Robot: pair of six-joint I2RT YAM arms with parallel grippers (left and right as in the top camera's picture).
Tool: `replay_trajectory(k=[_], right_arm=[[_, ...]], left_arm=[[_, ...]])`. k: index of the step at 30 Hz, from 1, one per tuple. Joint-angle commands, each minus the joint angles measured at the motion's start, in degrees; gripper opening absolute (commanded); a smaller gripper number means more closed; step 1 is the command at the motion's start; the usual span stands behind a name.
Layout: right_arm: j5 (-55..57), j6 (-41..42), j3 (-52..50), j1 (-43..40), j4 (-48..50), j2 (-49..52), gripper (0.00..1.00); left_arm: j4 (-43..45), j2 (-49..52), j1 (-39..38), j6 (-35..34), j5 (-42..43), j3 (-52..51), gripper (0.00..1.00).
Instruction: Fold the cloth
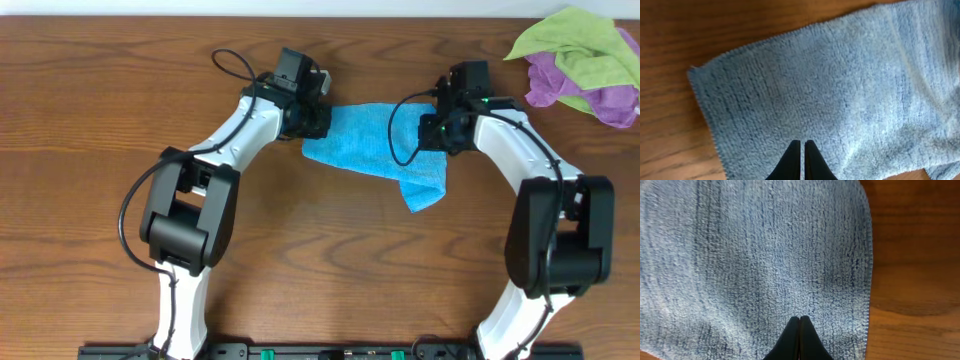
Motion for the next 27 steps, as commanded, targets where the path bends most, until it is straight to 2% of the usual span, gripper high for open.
replay_trajectory(k=[1, 10, 27], right_arm=[[-0.07, 0.26, 1.11, -0.46, 0.00, 1.01, 0.02], [-0.07, 0.24, 1.11, -0.37, 0.79, 2.01, 0.01], [-3.80, -0.59, 1.14, 3.39, 5.03, 4.09, 0.01]], left_arm=[[-1.36, 0.94, -0.26, 1.22, -1.57, 1.25, 0.06], [-3.65, 0.96, -0.52, 1.70, -5.51, 1.14, 0.06], [-3.34, 3.69, -1.64, 1.03, -5.03, 1.03, 0.06]])
